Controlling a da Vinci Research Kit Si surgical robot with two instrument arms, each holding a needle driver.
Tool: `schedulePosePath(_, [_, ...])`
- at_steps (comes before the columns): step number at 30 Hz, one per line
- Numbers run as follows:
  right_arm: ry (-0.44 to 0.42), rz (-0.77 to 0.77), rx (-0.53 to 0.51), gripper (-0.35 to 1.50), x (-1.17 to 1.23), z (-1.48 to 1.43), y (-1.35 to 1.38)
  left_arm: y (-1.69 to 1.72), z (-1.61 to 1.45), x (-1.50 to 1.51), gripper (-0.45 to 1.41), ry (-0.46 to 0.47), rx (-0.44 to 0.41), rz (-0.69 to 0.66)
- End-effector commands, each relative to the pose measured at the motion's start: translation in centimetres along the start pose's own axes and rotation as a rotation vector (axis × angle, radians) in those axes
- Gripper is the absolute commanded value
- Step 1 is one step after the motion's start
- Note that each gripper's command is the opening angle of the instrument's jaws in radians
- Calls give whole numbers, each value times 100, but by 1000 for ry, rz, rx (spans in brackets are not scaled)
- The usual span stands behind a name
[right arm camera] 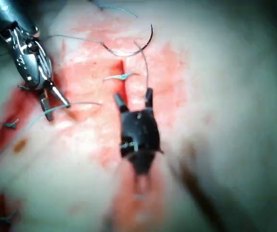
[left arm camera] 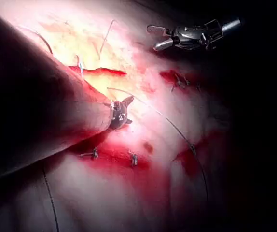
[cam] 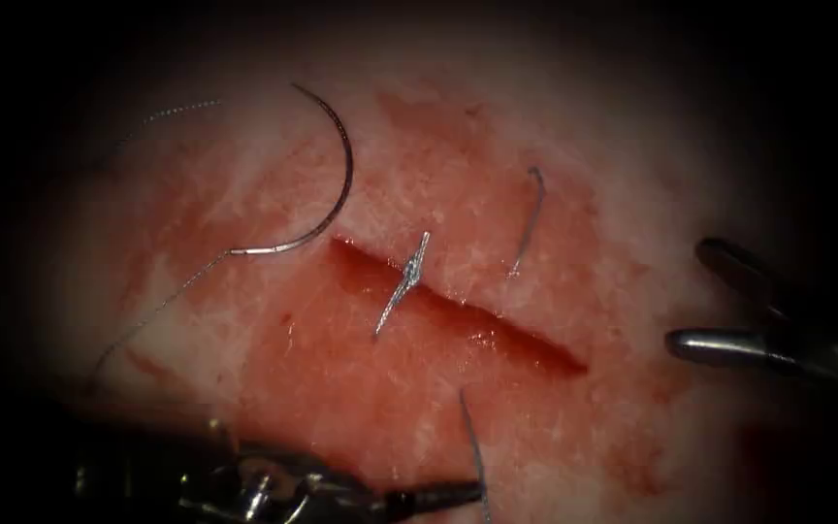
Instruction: Wound Closure
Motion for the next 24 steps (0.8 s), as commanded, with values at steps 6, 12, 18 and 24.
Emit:
schedulePosePath(6, [-1,1,2,133,-5,6,-6,2,-2,1,65,11,37,-11])
schedulePosePath(12, [-1,1,2,133,-6,5,-7,1,-5,8,65,23,54,-17])
schedulePosePath(18, [0,0,4,133,-6,6,-9,-1,4,12,65,23,58,-18])
schedulePosePath(24, [2,0,9,133,-6,9,-13,-9,17,17,65,39,61,-11])
